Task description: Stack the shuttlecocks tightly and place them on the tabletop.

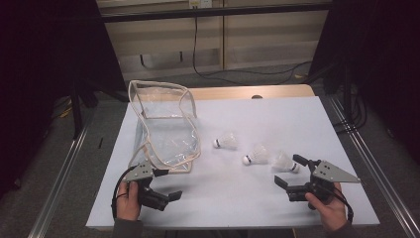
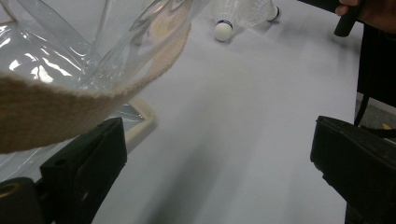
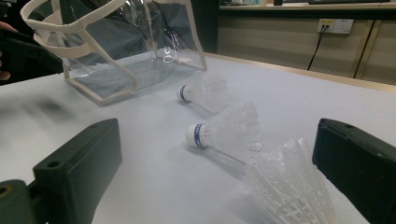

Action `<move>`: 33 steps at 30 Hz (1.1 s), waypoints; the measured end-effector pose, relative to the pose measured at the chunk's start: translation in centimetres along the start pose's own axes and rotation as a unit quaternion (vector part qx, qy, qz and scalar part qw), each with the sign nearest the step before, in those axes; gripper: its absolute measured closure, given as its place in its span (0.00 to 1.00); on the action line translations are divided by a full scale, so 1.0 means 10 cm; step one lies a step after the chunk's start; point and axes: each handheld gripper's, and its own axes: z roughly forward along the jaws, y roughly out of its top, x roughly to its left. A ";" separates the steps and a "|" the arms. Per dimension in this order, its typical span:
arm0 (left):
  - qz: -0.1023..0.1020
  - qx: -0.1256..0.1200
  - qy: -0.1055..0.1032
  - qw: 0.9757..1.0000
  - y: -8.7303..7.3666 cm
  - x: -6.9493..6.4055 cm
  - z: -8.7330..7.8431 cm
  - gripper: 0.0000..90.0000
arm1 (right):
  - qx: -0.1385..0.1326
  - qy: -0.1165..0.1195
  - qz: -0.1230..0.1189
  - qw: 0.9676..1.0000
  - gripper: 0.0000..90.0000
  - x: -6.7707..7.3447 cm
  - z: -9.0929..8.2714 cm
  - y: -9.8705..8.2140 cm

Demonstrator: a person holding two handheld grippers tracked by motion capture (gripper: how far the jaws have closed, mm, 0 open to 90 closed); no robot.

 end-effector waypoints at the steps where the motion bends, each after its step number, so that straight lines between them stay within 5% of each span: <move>1: 0.000 0.000 0.001 1.000 0.00 0.00 0.00 0.04 | 0.000 0.001 -0.002 1.000 0.01 0.00 0.01 0.00; 33: 0.004 -0.003 -0.008 1.000 0.00 0.00 0.01 0.04 | 0.027 0.005 0.001 1.000 0.01 0.01 0.29 0.12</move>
